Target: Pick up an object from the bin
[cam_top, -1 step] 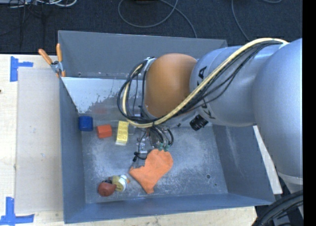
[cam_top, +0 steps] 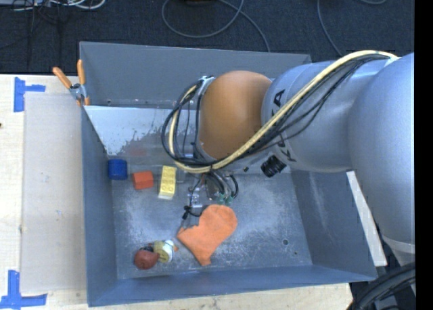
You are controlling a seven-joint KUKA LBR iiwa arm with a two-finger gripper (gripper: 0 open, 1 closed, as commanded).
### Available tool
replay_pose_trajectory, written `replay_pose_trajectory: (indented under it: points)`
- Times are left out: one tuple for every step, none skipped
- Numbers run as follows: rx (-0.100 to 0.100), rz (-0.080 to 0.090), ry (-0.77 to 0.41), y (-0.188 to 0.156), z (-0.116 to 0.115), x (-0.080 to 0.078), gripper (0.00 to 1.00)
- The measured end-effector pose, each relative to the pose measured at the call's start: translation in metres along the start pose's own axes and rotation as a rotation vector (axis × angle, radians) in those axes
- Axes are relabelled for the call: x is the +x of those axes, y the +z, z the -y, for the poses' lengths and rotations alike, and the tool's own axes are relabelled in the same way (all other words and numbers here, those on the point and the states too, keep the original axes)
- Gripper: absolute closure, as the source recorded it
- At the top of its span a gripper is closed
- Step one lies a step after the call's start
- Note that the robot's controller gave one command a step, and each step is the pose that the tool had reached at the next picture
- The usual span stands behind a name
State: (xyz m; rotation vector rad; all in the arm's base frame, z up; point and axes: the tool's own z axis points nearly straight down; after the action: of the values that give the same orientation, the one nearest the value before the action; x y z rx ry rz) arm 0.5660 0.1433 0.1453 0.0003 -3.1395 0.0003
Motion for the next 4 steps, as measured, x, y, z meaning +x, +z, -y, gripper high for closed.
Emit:
replay_pose_trajectory:
  points:
    - [0.0,-0.002,0.031,0.015,0.015,0.014,0.0]
    - [-0.001,-0.001,0.145,0.055,0.072,0.021,0.0]
    - [0.0,-0.002,0.153,0.061,0.092,0.021,1.0]
    - [0.0,-0.003,0.15,0.055,0.08,0.02,1.0]
